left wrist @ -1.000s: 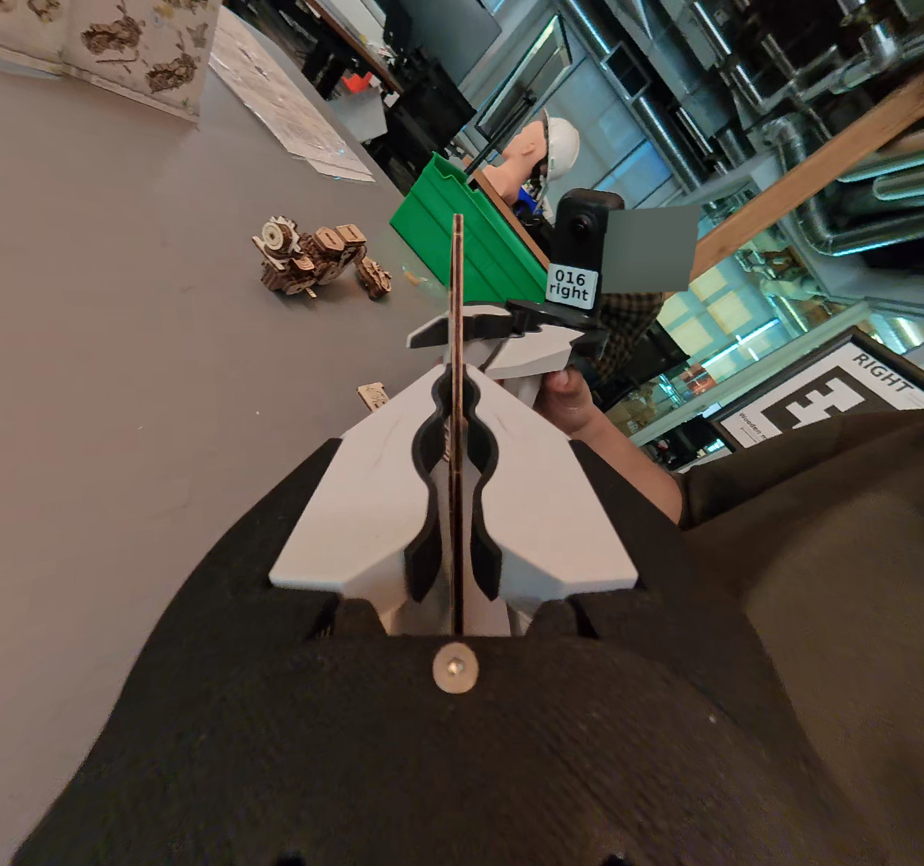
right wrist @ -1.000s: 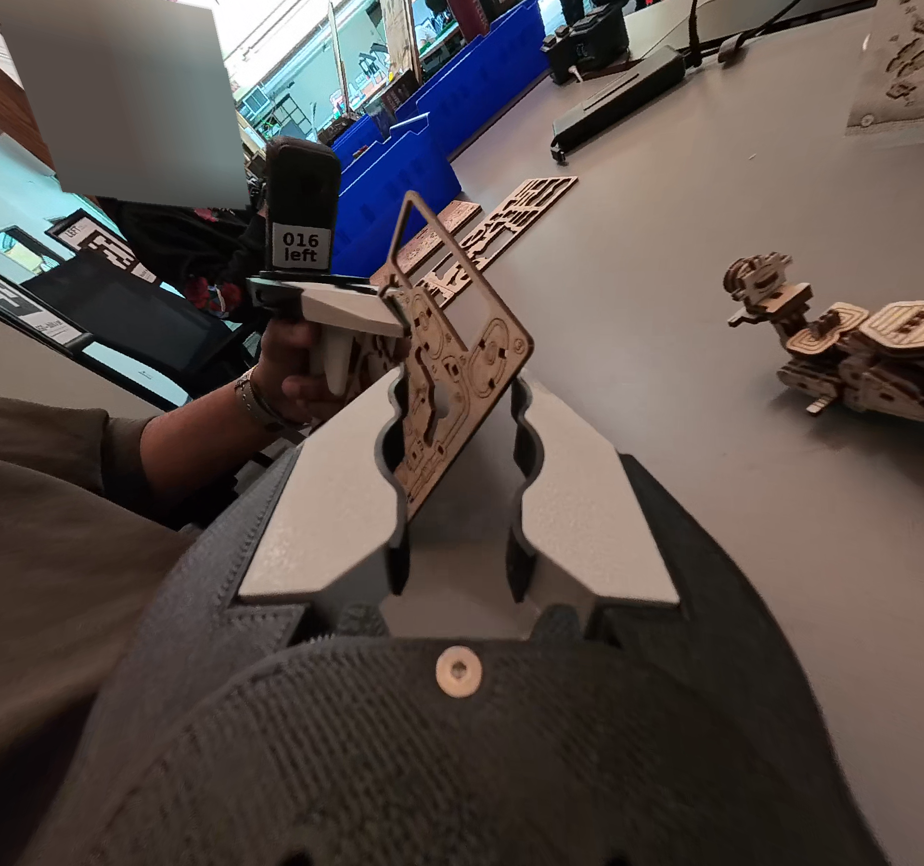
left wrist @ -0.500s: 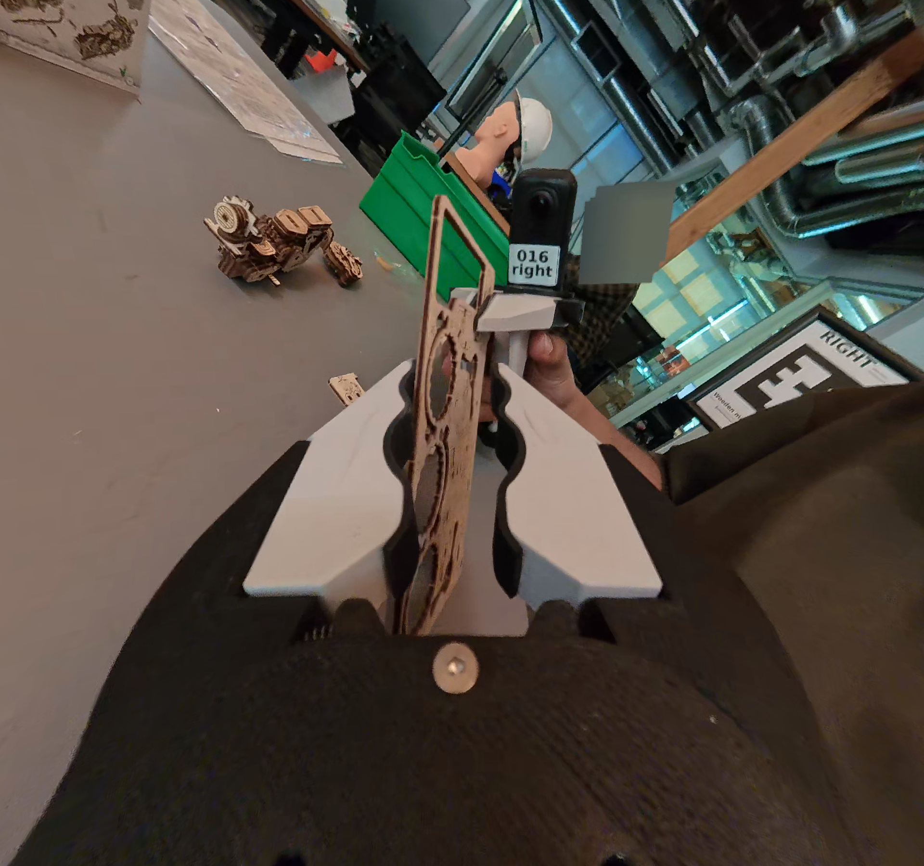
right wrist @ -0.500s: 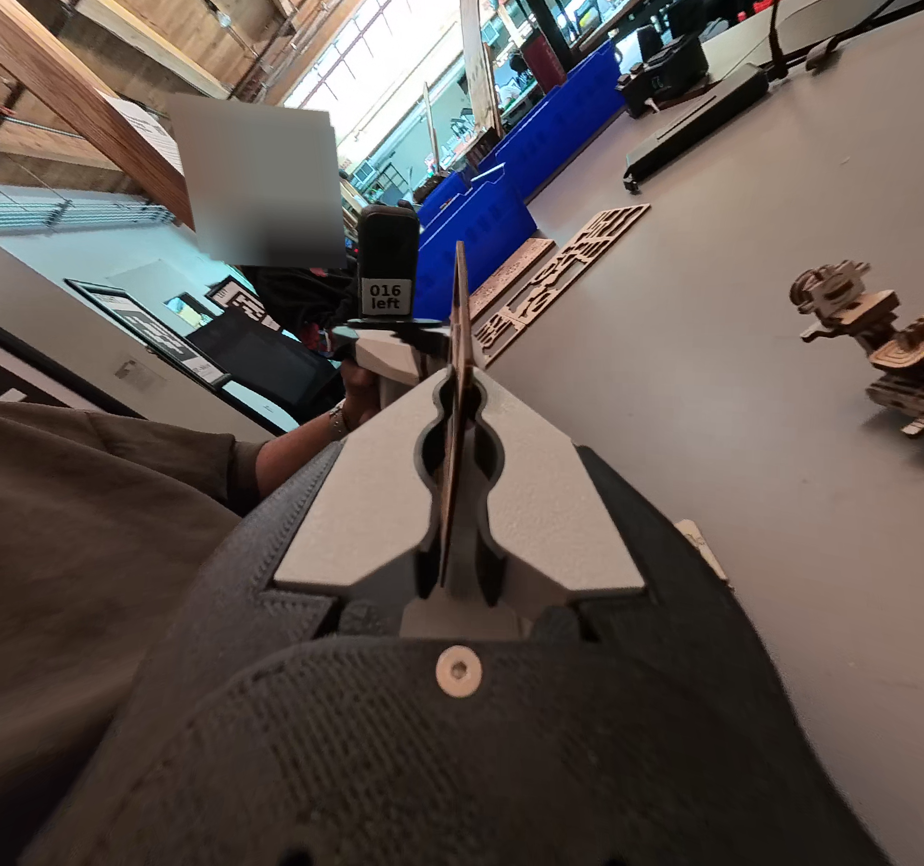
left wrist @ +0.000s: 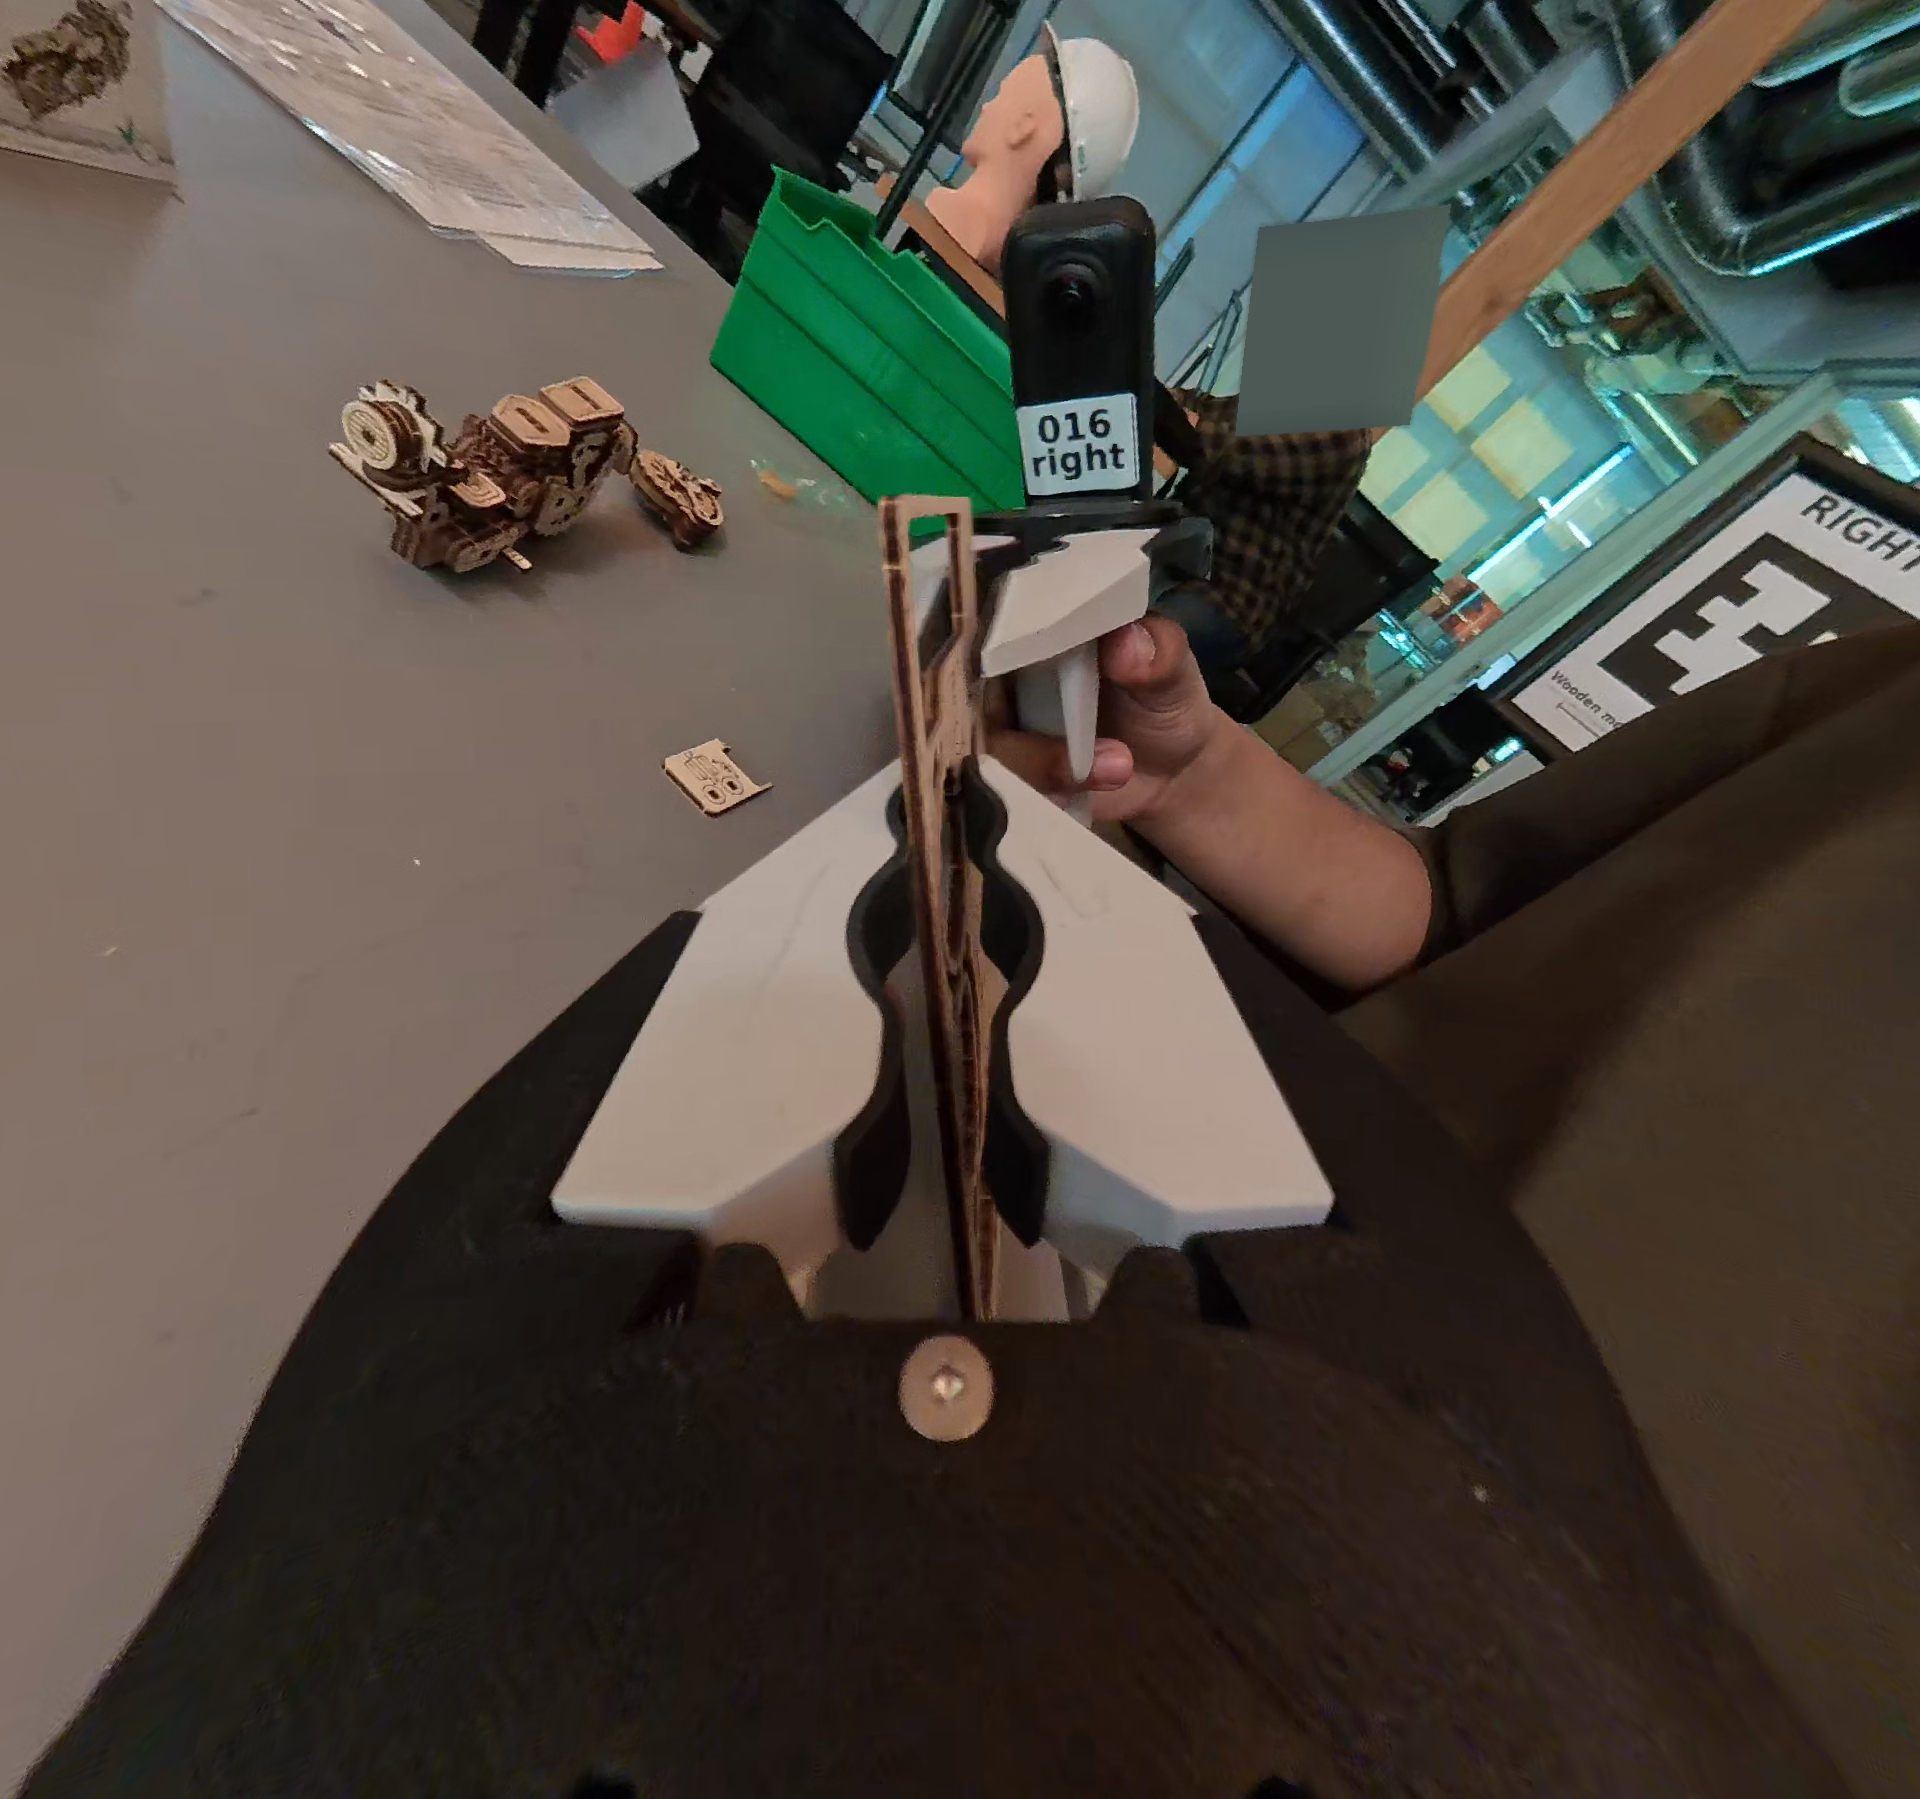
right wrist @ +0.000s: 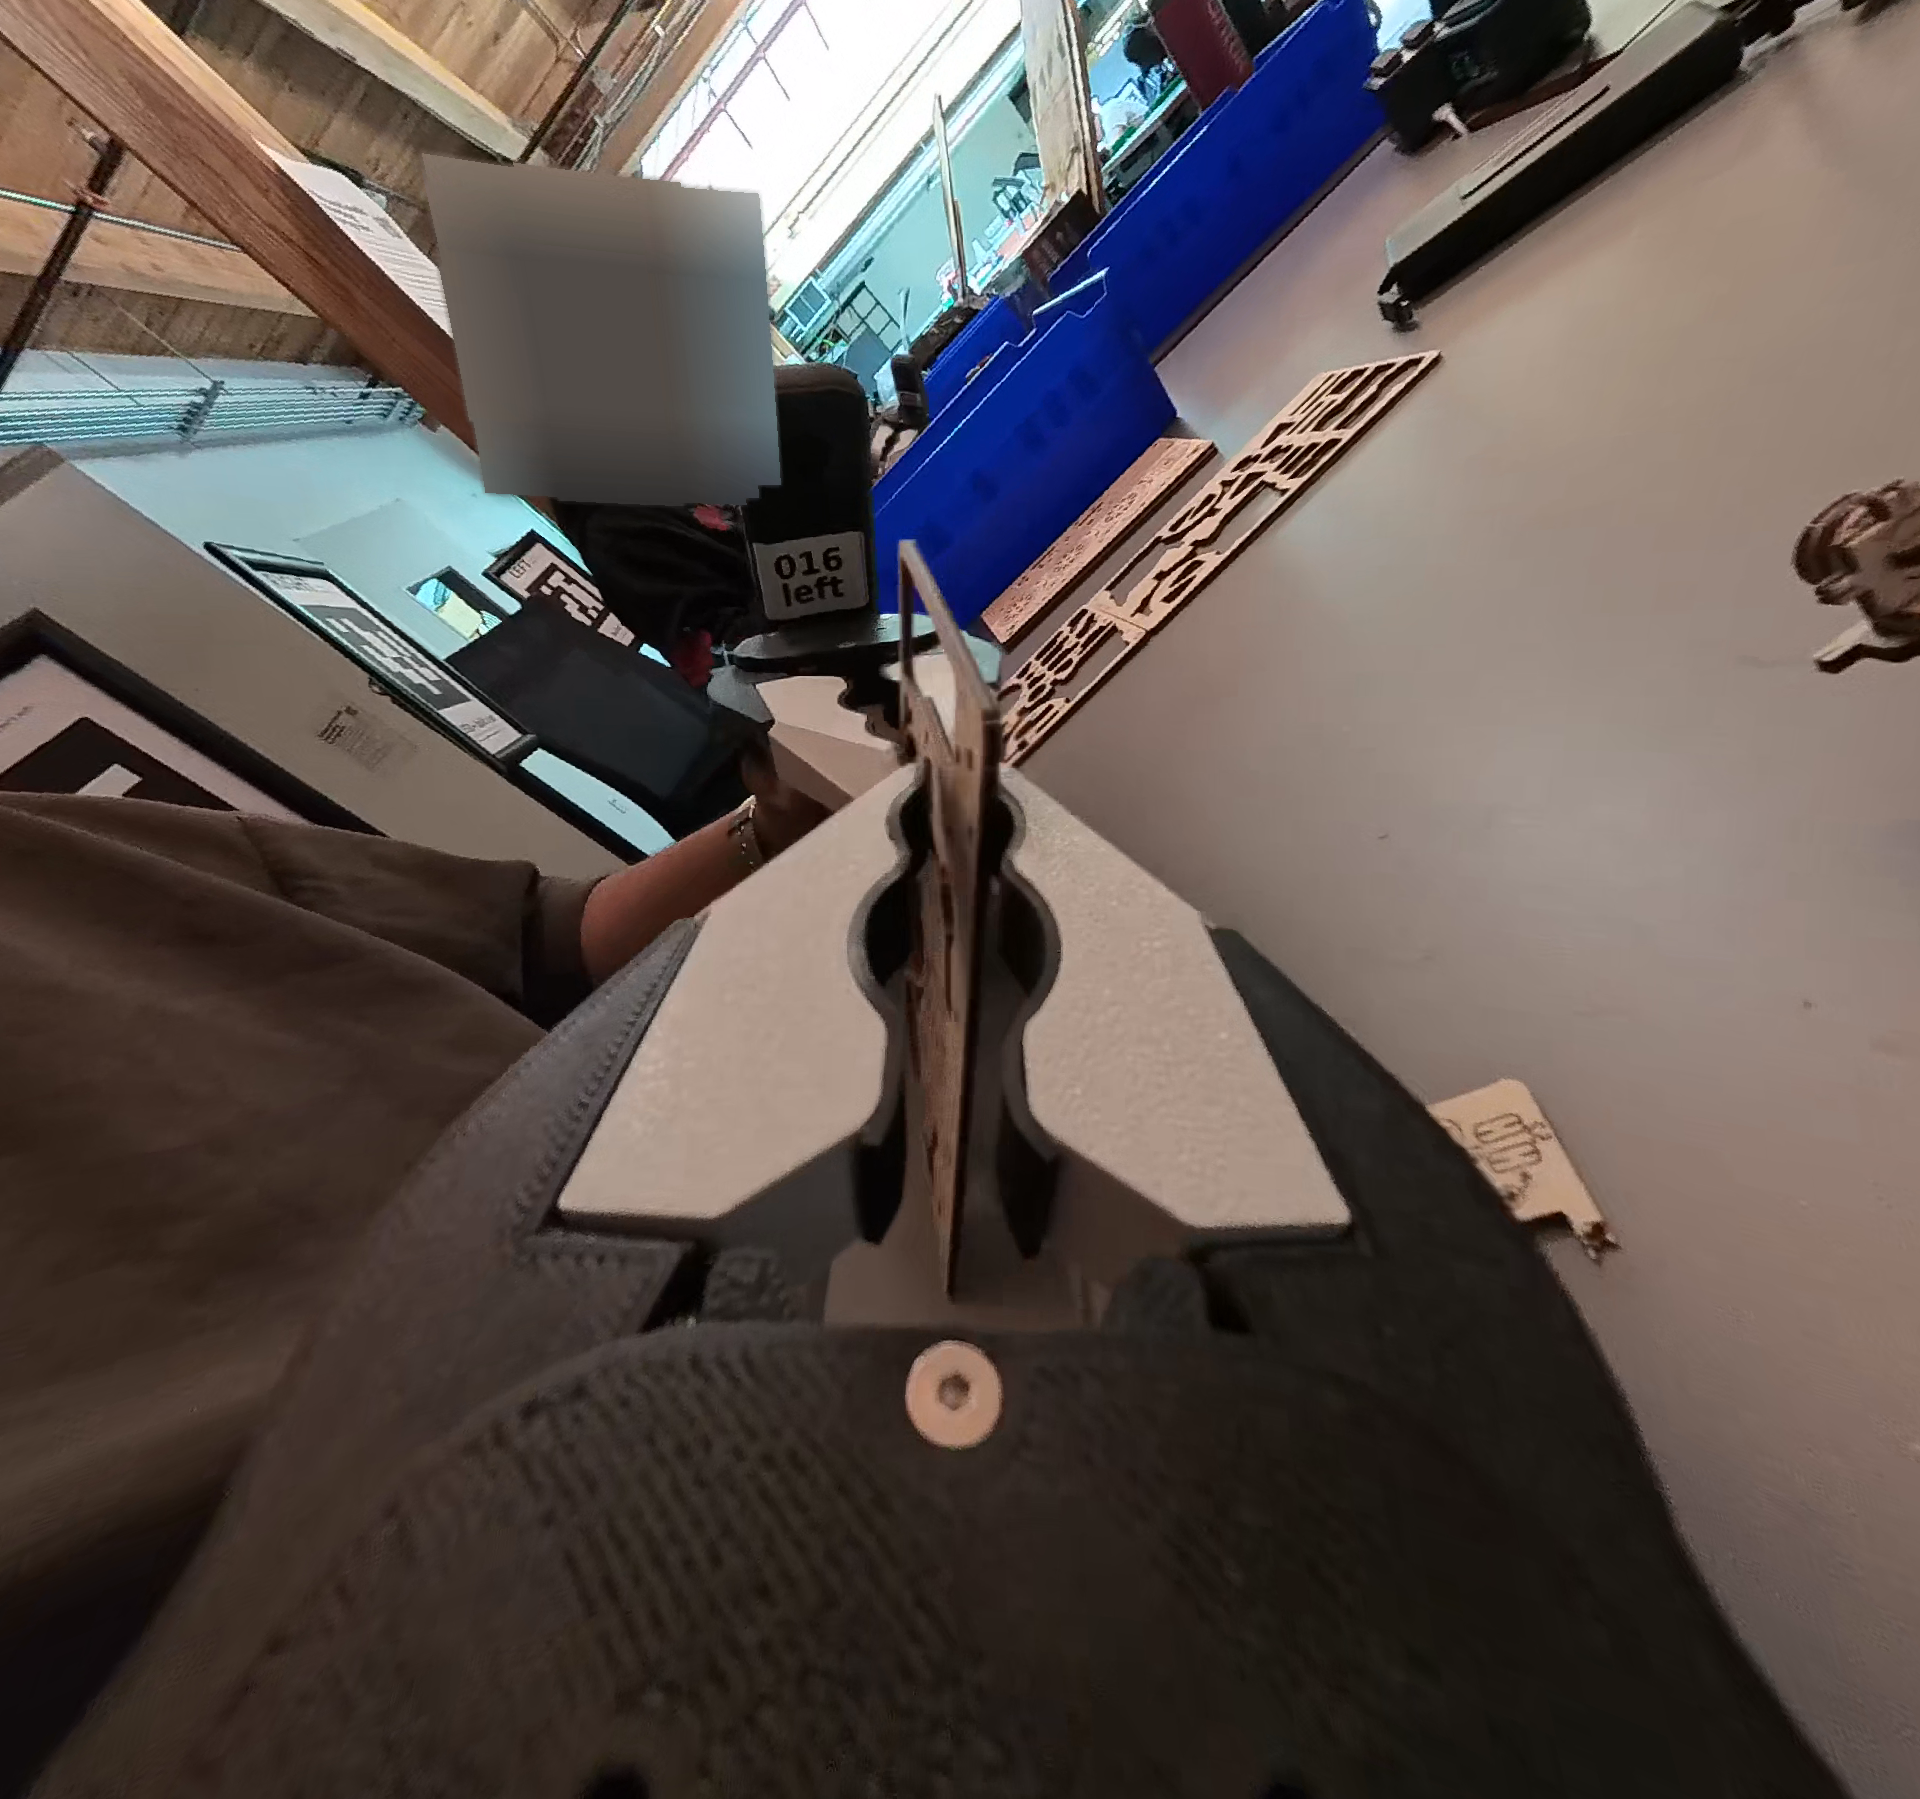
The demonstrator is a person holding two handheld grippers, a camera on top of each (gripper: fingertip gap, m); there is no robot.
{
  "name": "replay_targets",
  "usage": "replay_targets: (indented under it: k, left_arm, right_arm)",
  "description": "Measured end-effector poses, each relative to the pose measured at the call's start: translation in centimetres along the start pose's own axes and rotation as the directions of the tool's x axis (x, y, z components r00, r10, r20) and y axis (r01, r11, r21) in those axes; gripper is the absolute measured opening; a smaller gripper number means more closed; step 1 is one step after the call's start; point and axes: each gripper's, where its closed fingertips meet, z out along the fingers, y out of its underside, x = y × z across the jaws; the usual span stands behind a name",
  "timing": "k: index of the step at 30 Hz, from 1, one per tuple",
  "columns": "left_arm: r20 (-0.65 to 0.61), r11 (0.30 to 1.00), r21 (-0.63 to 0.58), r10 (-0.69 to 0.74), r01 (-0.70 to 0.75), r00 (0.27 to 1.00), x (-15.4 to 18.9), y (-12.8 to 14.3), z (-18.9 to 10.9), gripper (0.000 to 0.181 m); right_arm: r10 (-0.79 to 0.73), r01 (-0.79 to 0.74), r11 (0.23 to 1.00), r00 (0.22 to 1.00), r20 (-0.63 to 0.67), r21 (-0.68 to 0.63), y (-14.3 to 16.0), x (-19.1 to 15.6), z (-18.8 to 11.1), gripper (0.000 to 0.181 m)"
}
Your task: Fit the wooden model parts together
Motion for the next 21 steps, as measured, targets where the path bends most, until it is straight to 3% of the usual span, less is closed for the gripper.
replay_targets:
  k: [4,14,21]
  left_arm:
    - [0.005,1.000,0.004,0.014,-0.014,1.000,0.1,-0.1,0.1,0.001]
    - [0.010,0.999,0.006,0.037,-0.037,0.999,0.3,-0.1,0.2,0.000]
    - [0.086,0.992,0.000,0.124,-0.125,0.989,0.3,-0.3,0.5,0.001]
  right_arm:
    - [0.003,-0.003,1.000,1.000,-0.006,0.013,-0.2,0.0,0.0,0.021]
    - [-0.054,0.052,0.998,0.997,-0.046,-0.040,0.7,0.2,0.6,0.014]
    - [-0.034,0.033,0.999,0.998,-0.045,-0.026,0.5,0.2,0.5,0.015]
